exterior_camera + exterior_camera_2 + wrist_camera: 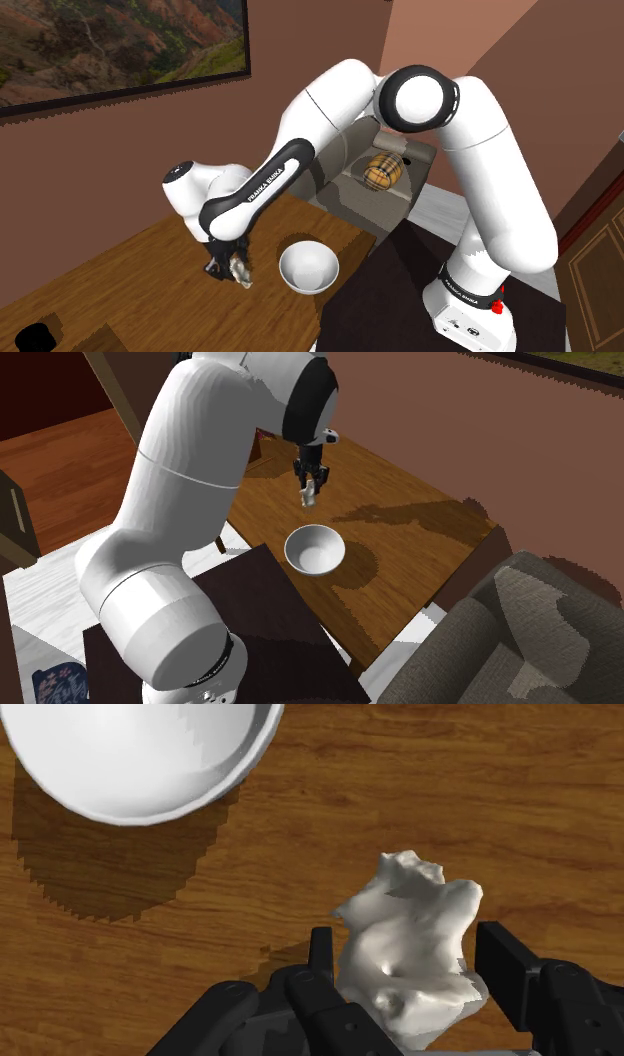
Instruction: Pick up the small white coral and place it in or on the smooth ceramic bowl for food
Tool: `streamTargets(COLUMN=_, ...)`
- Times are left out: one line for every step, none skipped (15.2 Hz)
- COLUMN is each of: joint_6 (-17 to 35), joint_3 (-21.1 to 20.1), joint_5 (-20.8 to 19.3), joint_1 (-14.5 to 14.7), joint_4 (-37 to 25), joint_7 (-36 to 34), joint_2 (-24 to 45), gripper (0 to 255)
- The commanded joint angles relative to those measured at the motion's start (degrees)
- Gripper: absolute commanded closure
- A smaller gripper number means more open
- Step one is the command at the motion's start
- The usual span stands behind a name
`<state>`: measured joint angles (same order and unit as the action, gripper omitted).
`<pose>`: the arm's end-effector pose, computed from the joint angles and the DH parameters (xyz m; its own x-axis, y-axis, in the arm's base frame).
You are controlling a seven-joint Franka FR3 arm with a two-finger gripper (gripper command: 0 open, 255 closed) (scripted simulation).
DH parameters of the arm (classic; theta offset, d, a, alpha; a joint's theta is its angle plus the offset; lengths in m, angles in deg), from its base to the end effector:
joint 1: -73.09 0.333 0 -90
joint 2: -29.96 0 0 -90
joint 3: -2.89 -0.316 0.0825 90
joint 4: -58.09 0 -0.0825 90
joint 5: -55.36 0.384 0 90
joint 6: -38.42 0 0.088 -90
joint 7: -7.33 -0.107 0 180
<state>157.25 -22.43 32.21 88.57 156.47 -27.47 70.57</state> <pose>0.5100 0.3863 0.1871 0.9403 0.2681 -0.2096 0.3023 -0.9409 0.1525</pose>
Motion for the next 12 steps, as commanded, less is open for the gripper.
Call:
streamTargets(joint_6=-0.93, joint_3=-0.37, joint_5=0.46, joint_1=-0.17, joint_4=0.01, joint_7=0.21, joint_2=-0.97, gripper=255)
streamTargets(joint_6=-1.4, joint_3=-0.55, joint_5=0.7, joint_1=-0.3, joint_4=0.04, joint_7=0.36, joint_2=-1.5, gripper=255)
streamTargets(joint_6=-1.87, joint_3=-0.73, joint_5=0.93, joint_1=-0.42, joint_4=0.06, joint_7=0.5, joint_2=-2.03, gripper=255)
streamTargets(joint_6=-2.34, joint_3=-0.91, joint_5=1.17, joint_1=-0.54, joint_4=0.07, joint_7=0.65, joint_2=-2.54, gripper=255)
streamTargets(joint_6=-2.68, joint_3=-1.03, joint_5=1.34, joint_1=-0.62, joint_4=0.07, joint_7=0.75, joint_2=-2.9, gripper=255)
streamTargets(joint_6=-1.24, joint_3=-1.23, joint_5=1.53, joint_1=-1.81, joint_4=3.3, joint_7=1.04, joint_2=-4.78, gripper=255)
streamTargets(joint_6=0.15, joint_3=-1.42, joint_5=1.74, joint_1=-2.98, joint_4=6.41, joint_7=1.39, joint_2=-6.61, gripper=255)
streamTargets(joint_6=1.49, joint_3=-1.6, joint_5=1.97, joint_1=-4.12, joint_4=9.42, joint_7=1.8, joint_2=-8.4, gripper=255)
streamTargets(joint_6=2.79, joint_3=-1.77, joint_5=2.21, joint_1=-5.25, joint_4=12.33, joint_7=2.27, joint_2=-10.17, gripper=255)
streamTargets(joint_6=4.06, joint_3=-1.91, joint_5=2.47, joint_1=-6.34, joint_4=15.15, joint_7=2.79, joint_2=-11.9, gripper=255)
streamTargets(joint_6=5.3, joint_3=-2.05, joint_5=2.75, joint_1=-7.43, joint_4=17.89, joint_7=3.37, joint_2=-13.62, gripper=255)
streamTargets(joint_6=6.51, joint_3=-2.17, joint_5=3.05, joint_1=-8.49, joint_4=20.56, joint_7=4.01, joint_2=-15.31, gripper=255)
